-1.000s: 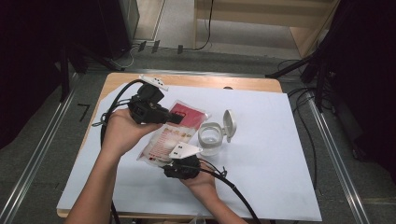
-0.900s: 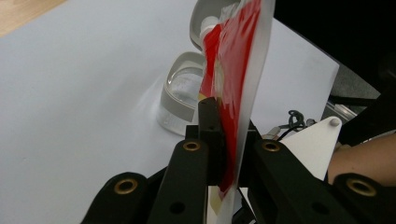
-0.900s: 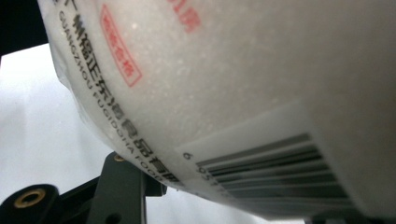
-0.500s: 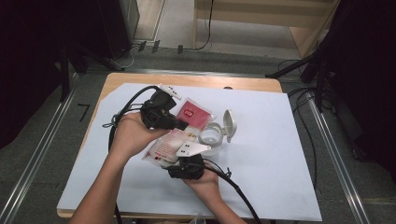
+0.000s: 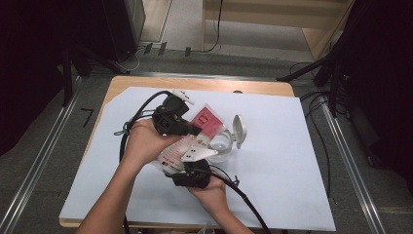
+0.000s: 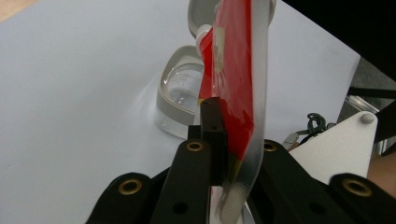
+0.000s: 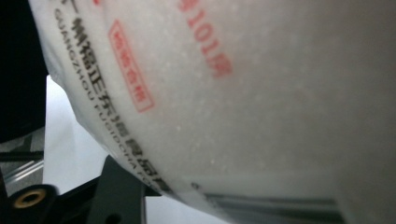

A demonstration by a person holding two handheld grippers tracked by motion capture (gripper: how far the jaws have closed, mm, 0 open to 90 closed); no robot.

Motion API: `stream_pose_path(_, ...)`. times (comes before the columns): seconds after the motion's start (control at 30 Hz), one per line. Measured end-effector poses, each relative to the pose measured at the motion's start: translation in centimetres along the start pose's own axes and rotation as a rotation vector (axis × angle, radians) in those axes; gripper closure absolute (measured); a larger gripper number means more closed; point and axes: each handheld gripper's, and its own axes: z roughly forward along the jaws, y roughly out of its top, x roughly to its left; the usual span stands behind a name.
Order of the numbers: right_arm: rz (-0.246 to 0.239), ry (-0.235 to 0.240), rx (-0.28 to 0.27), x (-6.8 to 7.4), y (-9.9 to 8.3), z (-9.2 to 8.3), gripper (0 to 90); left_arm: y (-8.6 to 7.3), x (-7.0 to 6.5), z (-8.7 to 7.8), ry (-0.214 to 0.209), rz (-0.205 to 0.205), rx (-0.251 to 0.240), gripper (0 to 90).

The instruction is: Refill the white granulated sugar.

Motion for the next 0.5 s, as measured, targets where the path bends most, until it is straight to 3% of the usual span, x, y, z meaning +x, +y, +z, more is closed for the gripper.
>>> stream_pose_path(0.17,0.060,0.039,-0.008,-0.2,-0.1,-0.1,52.1,0.0,-0.1,0.4,-0.022,0.007,-0.001,79.6)
stream_pose_path(0.23,0.079,0.062,-0.024,-0.3,-0.2,-0.3,52.8,-0.1,0.0,0.3,-0.029,0.031,0.000,78.1)
stream_pose_path(0.37,0.081,0.074,-0.039,-0.4,-0.4,-0.7,53.2,-0.3,0.3,0.1,-0.053,0.042,0.039,75.7)
stream_pose_path(0.5,0.078,0.066,-0.051,-0.4,-0.5,-1.0,53.9,-0.5,0.7,-0.4,-0.065,0.026,0.047,76.6)
